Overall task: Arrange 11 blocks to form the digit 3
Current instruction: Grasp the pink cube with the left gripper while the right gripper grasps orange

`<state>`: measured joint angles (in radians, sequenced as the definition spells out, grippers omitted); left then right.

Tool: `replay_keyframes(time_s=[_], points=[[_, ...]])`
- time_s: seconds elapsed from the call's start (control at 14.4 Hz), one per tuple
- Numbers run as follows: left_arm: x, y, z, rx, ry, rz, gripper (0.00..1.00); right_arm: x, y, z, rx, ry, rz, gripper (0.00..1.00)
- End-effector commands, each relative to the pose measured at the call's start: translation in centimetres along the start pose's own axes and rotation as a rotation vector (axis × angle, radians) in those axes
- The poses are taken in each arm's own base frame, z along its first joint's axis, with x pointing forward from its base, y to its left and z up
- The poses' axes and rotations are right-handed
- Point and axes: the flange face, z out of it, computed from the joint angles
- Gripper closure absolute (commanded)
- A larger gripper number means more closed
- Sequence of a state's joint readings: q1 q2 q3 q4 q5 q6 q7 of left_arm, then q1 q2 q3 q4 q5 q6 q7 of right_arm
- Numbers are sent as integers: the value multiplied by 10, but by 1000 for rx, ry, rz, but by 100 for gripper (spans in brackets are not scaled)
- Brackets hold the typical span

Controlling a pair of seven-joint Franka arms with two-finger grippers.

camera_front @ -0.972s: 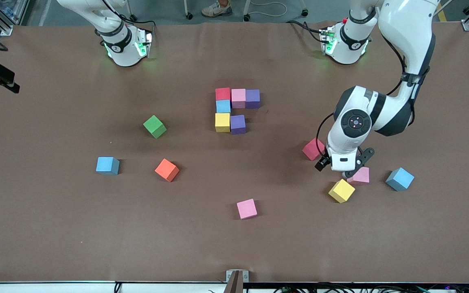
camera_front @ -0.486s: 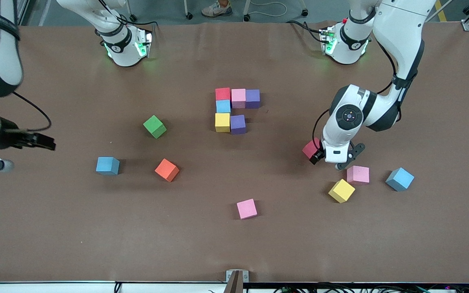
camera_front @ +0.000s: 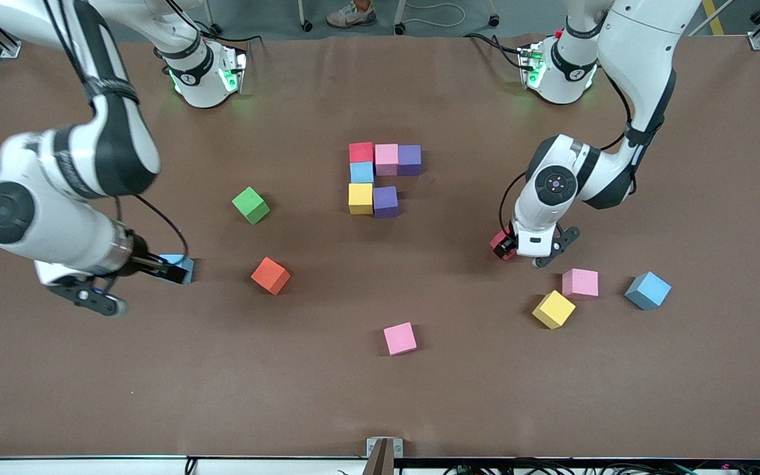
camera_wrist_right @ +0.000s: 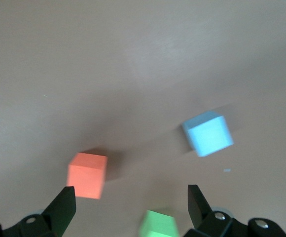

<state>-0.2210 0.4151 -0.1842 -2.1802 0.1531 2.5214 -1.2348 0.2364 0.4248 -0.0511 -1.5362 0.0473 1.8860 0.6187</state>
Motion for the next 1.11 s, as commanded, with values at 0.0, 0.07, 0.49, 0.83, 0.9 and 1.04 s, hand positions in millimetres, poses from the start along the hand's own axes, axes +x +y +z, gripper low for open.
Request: replay_keyframes(time_s=[0.0,0.07,0.49,0.83,0.9,1.04], points=[[-9,7,-7,-45,-31,-67,57,-15,-28,44,25,18,94,0],[-14,12,-12,-56,-33,-110,65,-24,-38,63,28,25,110,0],[-107,82,-64,-162,-107,-402,75,-69,-64,158,40,54,146,0],[-164,93,-56,-118,-154,-773,75,-79,-72,191,44,59,152,0],[-169,91,-53,-106,-158,-838,75,-79,-72,198,41,58,154,0],[-193,92,-40,-78,-162,-921,75,-82,-75,204,37,55,156,15]])
